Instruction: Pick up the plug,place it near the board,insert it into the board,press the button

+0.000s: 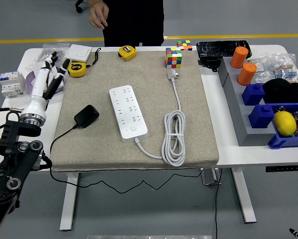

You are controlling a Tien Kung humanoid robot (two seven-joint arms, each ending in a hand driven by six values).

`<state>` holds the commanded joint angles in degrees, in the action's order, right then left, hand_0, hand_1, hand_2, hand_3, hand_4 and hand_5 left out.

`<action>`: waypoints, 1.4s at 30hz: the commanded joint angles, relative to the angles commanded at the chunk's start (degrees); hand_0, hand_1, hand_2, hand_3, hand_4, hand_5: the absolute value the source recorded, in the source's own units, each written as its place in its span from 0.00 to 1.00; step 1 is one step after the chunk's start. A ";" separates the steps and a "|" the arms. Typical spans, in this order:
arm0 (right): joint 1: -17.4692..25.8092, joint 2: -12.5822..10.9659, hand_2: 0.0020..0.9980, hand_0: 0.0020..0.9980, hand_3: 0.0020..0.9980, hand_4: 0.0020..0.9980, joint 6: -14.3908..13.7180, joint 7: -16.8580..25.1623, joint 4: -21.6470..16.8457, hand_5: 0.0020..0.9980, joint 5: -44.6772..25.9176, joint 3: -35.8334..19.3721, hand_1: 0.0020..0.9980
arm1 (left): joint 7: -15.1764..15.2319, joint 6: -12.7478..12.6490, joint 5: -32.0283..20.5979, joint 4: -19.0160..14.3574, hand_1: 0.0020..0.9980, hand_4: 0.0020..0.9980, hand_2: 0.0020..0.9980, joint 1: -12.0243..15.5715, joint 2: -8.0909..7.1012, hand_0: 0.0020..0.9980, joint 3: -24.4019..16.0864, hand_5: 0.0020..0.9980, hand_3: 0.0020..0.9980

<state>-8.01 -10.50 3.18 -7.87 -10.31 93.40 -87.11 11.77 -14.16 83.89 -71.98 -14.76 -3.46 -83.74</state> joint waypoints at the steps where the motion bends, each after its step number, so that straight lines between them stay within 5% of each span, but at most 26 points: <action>1: 0.11 0.06 0.78 1.00 0.80 1.00 0.01 0.04 0.00 0.99 0.01 0.03 0.84 | 1.39 1.26 -2.61 -1.89 1.00 1.00 1.00 1.03 0.31 1.00 -1.43 1.00 0.98; 6: 1.06 0.41 0.78 1.00 0.80 1.00 -0.04 0.23 0.00 0.99 0.41 -0.28 0.84 | 2.98 9.81 -14.52 -7.55 1.00 1.00 1.00 5.97 1.57 1.00 -8.37 1.00 0.98; 7: 1.28 0.51 0.78 1.00 0.80 1.00 -0.15 0.35 0.00 0.99 0.24 -0.26 0.84 | 2.79 11.25 -16.76 -7.95 1.00 1.00 0.88 6.89 1.67 1.00 -9.56 1.00 0.82; 8: 1.51 0.68 0.78 1.00 0.80 1.00 -0.37 0.51 0.00 0.99 0.09 -0.42 0.84 | 2.54 12.65 -19.37 -8.19 1.00 1.00 0.88 8.09 1.70 1.00 -11.00 1.00 0.82; 12: 1.97 1.22 0.78 1.00 0.80 1.00 -2.46 2.11 0.00 0.99 -3.97 0.73 0.84 | 1.26 13.79 -28.68 -8.51 1.00 1.00 0.88 11.72 1.72 1.00 -14.30 1.00 0.82; 13: 2.09 1.37 0.78 1.00 0.80 1.00 -3.67 2.91 0.00 0.96 -5.52 1.04 0.84 | 0.82 13.48 -31.28 -8.51 0.82 1.00 0.74 12.63 1.75 0.82 -15.19 0.98 0.73; 16: 2.51 1.70 0.78 1.00 0.80 1.00 -6.43 4.30 0.00 0.96 -8.15 1.35 0.84 | -0.76 11.20 -39.10 -8.42 0.82 1.00 0.74 14.52 1.81 0.82 -17.76 0.98 0.73; 18: 2.77 1.79 0.78 1.00 0.80 1.00 -7.69 4.75 0.00 0.96 -7.41 0.73 0.84 | -2.96 7.91 -37.16 -8.08 0.82 1.00 0.74 14.88 1.85 0.82 -20.37 0.98 0.73; 19: 2.85 1.82 0.78 1.00 0.79 1.00 -7.98 4.85 0.00 0.88 -7.18 0.52 0.84 | -4.07 6.33 -35.30 -7.88 0.79 1.00 0.73 14.83 1.79 0.77 -21.49 0.73 0.76; 22: 2.86 1.85 0.78 1.00 0.79 1.00 -8.40 4.93 0.00 0.88 -6.80 0.28 0.84 | -7.45 2.67 -28.22 -7.26 0.79 1.00 0.73 14.35 1.58 0.77 -23.69 0.73 0.76; 24: 2.76 1.87 0.78 1.00 0.79 1.00 -8.60 5.06 0.00 0.88 -6.72 0.41 0.84 | -9.76 2.45 -23.75 -7.01 0.79 1.00 0.73 13.94 1.60 0.77 -24.65 0.73 0.76; 25: 2.68 1.87 0.78 1.00 0.78 1.00 -8.67 5.16 0.00 0.82 -6.82 0.57 0.84 | -10.75 2.51 -21.15 -6.96 1.00 1.00 0.96 13.76 1.66 0.99 -24.97 0.71 0.91; 28: 2.44 1.91 0.78 1.00 0.78 1.00 -9.02 5.38 0.00 0.82 -6.83 0.73 0.84 | -11.66 2.91 -14.20 -6.97 1.00 1.00 0.96 13.34 1.88 0.99 -25.23 0.71 0.91; 30: 2.38 1.86 0.78 1.00 0.78 1.00 -8.74 5.21 0.00 0.82 -6.56 0.65 0.84 | -9.49 3.52 -8.98 -6.96 1.00 1.00 0.96 13.25 1.86 0.99 -23.84 0.71 0.91; 31: 2.37 1.84 0.79 1.00 0.78 1.00 -8.57 5.13 0.00 0.83 -6.47 0.58 0.85 | -8.08 3.82 -6.83 -7.08 1.00 1.00 1.00 13.26 1.89 1.00 -23.25 1.00 1.00; 36: 2.41 1.77 0.79 1.00 0.78 1.00 -7.98 4.99 0.00 0.83 -6.26 0.48 0.85 | -0.48 7.85 -17.79 -10.04 1.00 1.00 1.00 13.24 2.60 1.00 -21.03 1.00 1.00; 37: 2.44 1.78 0.78 1.00 0.77 1.00 -7.85 4.90 0.00 0.84 -6.05 0.38 0.85 | 0.69 8.63 -20.02 -10.37 0.87 1.00 0.87 13.24 2.62 0.88 -20.77 1.00 0.94; 42: 2.38 1.80 0.78 1.00 0.77 1.00 -7.46 4.79 0.00 0.84 -6.03 0.44 0.85 | 1.04 12.99 -32.31 -11.38 0.87 1.00 0.87 13.93 2.69 0.88 -19.67 1.00 0.94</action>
<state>-5.63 -8.69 -4.28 -3.09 -10.31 87.37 -86.67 12.81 -1.17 51.58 -83.36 -0.83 -0.77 -103.42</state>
